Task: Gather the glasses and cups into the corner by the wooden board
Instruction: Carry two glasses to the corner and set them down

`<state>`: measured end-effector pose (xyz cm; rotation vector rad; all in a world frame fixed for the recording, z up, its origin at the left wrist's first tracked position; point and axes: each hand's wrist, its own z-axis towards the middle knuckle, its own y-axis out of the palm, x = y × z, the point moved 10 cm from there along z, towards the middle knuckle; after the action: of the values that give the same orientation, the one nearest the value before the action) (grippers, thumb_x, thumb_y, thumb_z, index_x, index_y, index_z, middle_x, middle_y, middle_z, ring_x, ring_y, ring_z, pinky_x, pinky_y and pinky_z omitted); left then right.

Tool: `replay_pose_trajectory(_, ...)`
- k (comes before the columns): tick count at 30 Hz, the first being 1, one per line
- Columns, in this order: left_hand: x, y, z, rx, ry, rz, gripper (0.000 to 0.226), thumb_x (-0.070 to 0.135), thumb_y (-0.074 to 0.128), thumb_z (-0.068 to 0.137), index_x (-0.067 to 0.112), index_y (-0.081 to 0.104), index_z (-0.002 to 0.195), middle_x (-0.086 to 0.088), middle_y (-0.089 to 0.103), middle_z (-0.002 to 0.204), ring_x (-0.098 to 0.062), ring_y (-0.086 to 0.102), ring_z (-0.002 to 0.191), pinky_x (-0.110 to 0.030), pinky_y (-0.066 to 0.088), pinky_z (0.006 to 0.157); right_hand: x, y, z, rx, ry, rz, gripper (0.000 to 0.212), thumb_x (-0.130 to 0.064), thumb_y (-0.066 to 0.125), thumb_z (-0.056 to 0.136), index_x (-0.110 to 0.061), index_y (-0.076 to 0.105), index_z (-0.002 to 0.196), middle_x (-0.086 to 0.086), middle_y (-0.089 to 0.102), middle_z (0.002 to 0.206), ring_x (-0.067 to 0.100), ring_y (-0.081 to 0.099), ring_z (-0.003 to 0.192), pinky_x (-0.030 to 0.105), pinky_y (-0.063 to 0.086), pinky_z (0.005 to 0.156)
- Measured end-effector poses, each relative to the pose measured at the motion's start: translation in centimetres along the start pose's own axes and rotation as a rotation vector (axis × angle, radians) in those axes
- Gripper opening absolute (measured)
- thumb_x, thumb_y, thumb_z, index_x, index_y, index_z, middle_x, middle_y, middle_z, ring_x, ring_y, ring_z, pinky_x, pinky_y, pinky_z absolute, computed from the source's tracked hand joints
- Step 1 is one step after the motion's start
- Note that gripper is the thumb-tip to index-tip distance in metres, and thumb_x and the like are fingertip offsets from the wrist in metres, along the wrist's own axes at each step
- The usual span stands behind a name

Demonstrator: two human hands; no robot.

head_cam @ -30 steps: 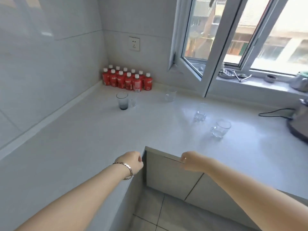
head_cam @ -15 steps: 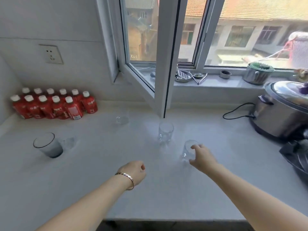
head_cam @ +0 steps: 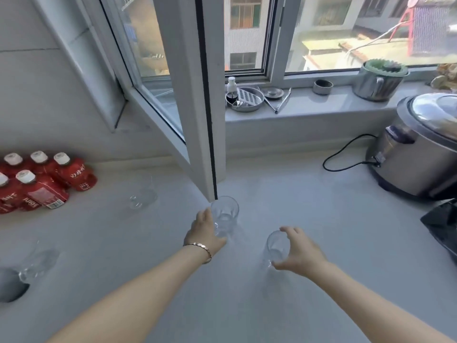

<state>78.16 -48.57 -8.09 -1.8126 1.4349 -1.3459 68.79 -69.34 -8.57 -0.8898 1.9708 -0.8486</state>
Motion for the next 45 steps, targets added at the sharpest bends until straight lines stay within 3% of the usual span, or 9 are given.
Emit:
replay_pose_trajectory(6, 1.4, 0.5, 3.0, 0.066, -0.096, -0.215, 0.090, 0.027, 0.070, 0.075, 0.018, 0.016, 0.146, -0.007, 0.027, 0.149, -0.028, 0.041, 0.131, -0.036, 0.040, 0.102, 2.7, -3.2, 0.6, 0.010, -0.084, 0.076, 0.088, -0.032, 0.076, 0.064, -0.027, 0.033, 0.140, -0.009, 0.040, 0.123, 0.016, 0.051, 0.119, 0.025, 0.045, 0.088)
replay_pose_trajectory(9, 1.6, 0.5, 3.2, 0.120, -0.166, -0.215, 0.085, 0.027, 0.072, 0.071, 0.025, 0.026, 0.143, -0.005, 0.028, 0.145, -0.026, 0.049, 0.124, -0.033, 0.044, 0.097, 3.3, -4.6, 1.1, -0.007, -0.143, 0.080, 0.086, -0.029, 0.075, 0.065, -0.026, 0.033, 0.140, -0.013, 0.031, 0.112, 0.013, 0.050, 0.118, 0.020, 0.039, 0.081)
replay_pose_trajectory(16, 3.5, 2.8, -0.1, 0.146, -0.248, -0.241, 0.076, 0.028, 0.074, 0.068, 0.018, 0.037, 0.134, -0.009, 0.042, 0.135, -0.029, 0.049, 0.121, -0.032, 0.044, 0.095, 3.1, -6.1, 1.9, -0.104, -0.271, -0.004, 0.092, -0.029, 0.073, 0.067, -0.021, 0.025, 0.145, -0.006, 0.035, 0.130, 0.008, 0.043, 0.097, 0.020, 0.039, 0.081)
replay_pose_trajectory(21, 3.8, 2.9, -5.9, 0.279, -0.264, -0.370, 0.075, 0.034, 0.079, 0.060, 0.022, 0.045, 0.127, -0.002, 0.050, 0.129, -0.021, 0.054, 0.117, -0.030, 0.047, 0.097, -1.2, -5.4, 1.5, -0.171, -0.479, -0.167, 0.093, -0.033, 0.072, 0.069, -0.022, 0.022, 0.146, -0.004, 0.032, 0.138, 0.016, 0.047, 0.121, 0.021, 0.039, 0.083)
replay_pose_trajectory(24, 1.8, 2.1, -10.3, 0.371, -0.310, -0.421, 0.080, 0.036, 0.082, 0.058, 0.025, 0.044, 0.127, 0.002, 0.050, 0.128, -0.017, 0.054, 0.116, -0.028, 0.047, 0.097, -5.5, -3.4, 0.0, -0.231, -0.630, -0.258, 0.093, -0.034, 0.074, 0.068, -0.023, 0.024, 0.145, -0.005, 0.032, 0.139, 0.016, 0.046, 0.124, 0.024, 0.042, 0.089)
replay_pose_trajectory(31, -7.4, 0.0, -24.9, 0.613, -0.610, -0.449, 0.082, 0.035, 0.082, 0.062, 0.024, 0.040, 0.132, 0.001, 0.049, 0.131, -0.018, 0.052, 0.120, -0.027, 0.042, 0.096, -16.2, 5.2, -8.9, -0.372, -0.989, -0.418, 0.094, -0.033, 0.077, 0.066, -0.022, 0.025, 0.144, 0.000, 0.032, 0.139, 0.024, 0.048, 0.122, 0.031, 0.045, 0.093)
replay_pose_trajectory(34, -11.9, 0.9, -33.2, 0.710, -0.763, -0.507, 0.076, 0.034, 0.080, 0.063, 0.026, 0.042, 0.129, 0.001, 0.049, 0.130, -0.020, 0.057, 0.109, -0.026, 0.045, 0.089, -20.2, 9.7, -15.7, -0.429, -1.146, -0.494, 0.096, -0.034, 0.078, 0.065, -0.023, 0.024, 0.144, 0.001, 0.031, 0.140, 0.026, 0.048, 0.122, 0.032, 0.046, 0.094)
replay_pose_trajectory(39, -18.3, 5.1, -49.6, 0.863, -1.022, -0.563, 0.083, 0.038, 0.080, 0.061, 0.026, 0.039, 0.132, 0.003, 0.046, 0.134, -0.019, 0.050, 0.121, -0.030, 0.044, 0.098, -24.7, 17.5, -29.9, -0.529, -1.372, -0.594, 0.103, -0.041, 0.082, 0.057, -0.026, 0.025, 0.142, -0.003, 0.031, 0.137, 0.024, 0.050, 0.119, 0.035, 0.049, 0.093)
replay_pose_trajectory(45, -23.7, 13.0, -69.5, 0.942, -1.261, -0.612, 0.082, 0.041, 0.079, 0.059, 0.027, 0.042, 0.131, 0.000, 0.051, 0.128, -0.019, 0.055, 0.112, -0.027, 0.046, 0.093, -26.0, 27.3, -48.0, -0.609, -1.600, -0.669, 0.097, -0.041, 0.079, 0.063, -0.025, 0.025, 0.142, -0.003, 0.031, 0.138, 0.024, 0.051, 0.118, 0.032, 0.048, 0.092)
